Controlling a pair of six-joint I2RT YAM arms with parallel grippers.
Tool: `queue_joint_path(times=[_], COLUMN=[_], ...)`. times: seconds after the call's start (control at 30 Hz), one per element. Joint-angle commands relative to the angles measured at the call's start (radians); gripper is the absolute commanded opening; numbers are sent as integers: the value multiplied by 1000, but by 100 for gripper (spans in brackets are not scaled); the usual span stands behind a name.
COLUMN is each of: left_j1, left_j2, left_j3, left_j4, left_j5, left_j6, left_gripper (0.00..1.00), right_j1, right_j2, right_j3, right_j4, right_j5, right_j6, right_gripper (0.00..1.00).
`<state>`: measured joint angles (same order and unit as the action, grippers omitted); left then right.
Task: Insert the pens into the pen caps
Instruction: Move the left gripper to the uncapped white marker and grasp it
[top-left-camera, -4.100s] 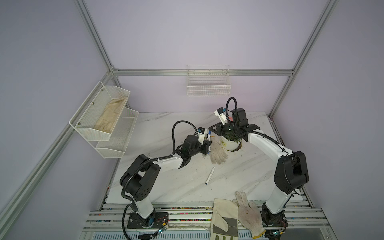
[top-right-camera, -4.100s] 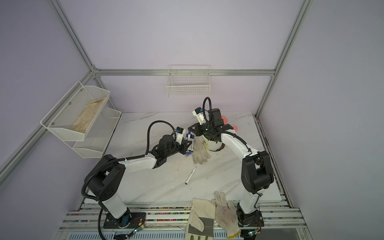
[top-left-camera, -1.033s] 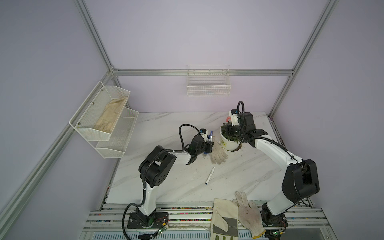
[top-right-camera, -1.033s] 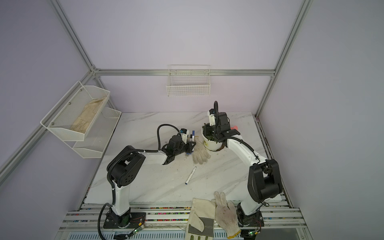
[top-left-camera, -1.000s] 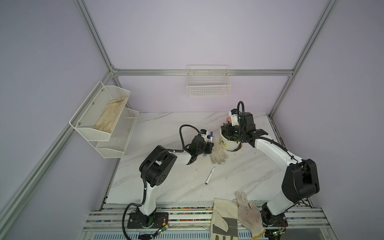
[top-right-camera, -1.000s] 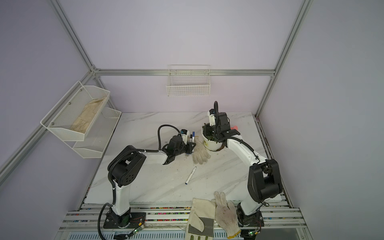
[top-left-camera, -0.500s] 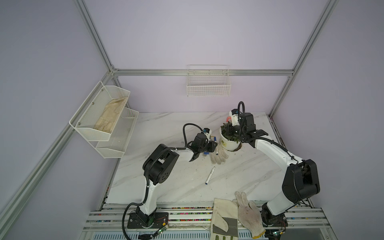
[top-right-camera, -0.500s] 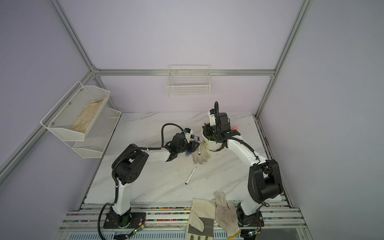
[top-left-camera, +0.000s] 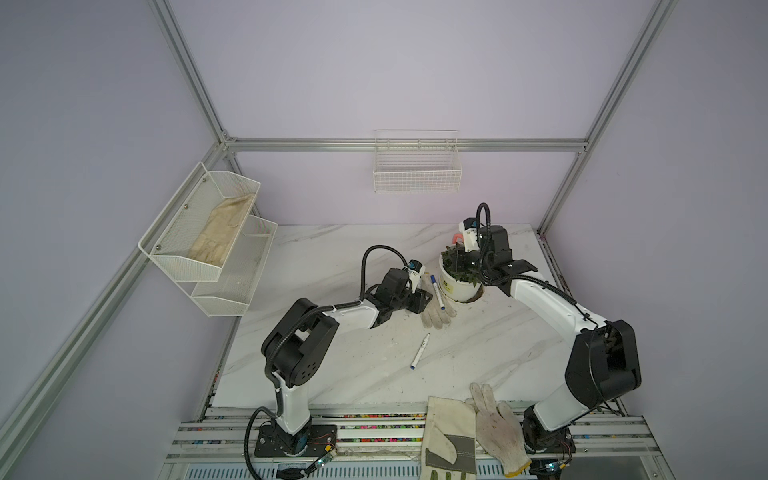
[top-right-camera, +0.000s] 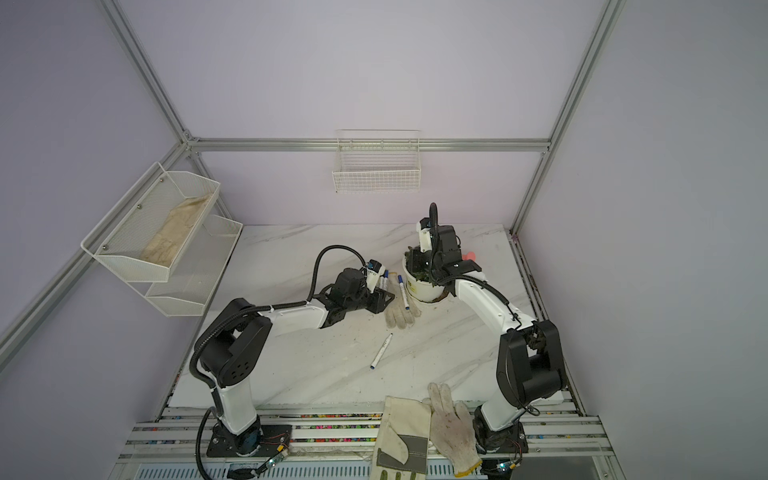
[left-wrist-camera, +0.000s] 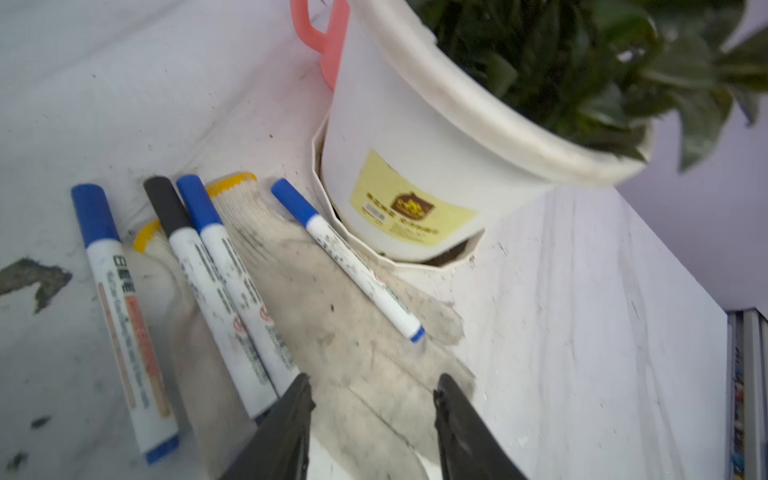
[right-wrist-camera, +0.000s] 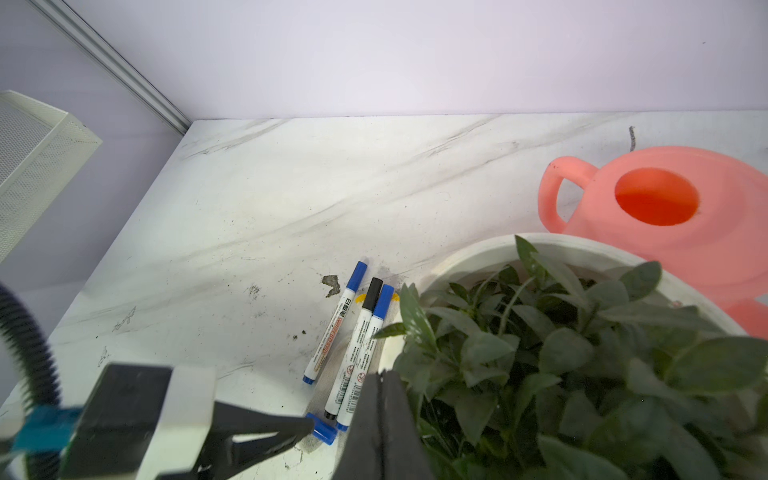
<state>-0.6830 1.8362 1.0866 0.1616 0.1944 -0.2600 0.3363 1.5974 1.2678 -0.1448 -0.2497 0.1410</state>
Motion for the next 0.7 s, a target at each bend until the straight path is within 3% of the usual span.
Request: queue_joint_path(times=[0.0,0.2,0.4,0.57,0.67], left_j1=[-61,-117,-148,-181,-197], left_j2=[-67,-98,-6,26,39], left_j3=[-72,-40,111,140,153], left_j4=[-184,-353,-593,-646,-685], left_j5=[-43,-96,-101,-153,-197], left_j6=[205,297,359,409,427], left_gripper=[56,69,73,70,58], right_j1=[-3,-3,-2,-2,-2], right_j2=[-28,-22,-40,-64,-66], right_j3=[-17,-20,-37,-54,-53], right_j4=[22,30,42,60,60], right_j5=[10,3,1,0,0], right_j6=[-6,-1,2,8,17], right_gripper=[0,0,0,0,0])
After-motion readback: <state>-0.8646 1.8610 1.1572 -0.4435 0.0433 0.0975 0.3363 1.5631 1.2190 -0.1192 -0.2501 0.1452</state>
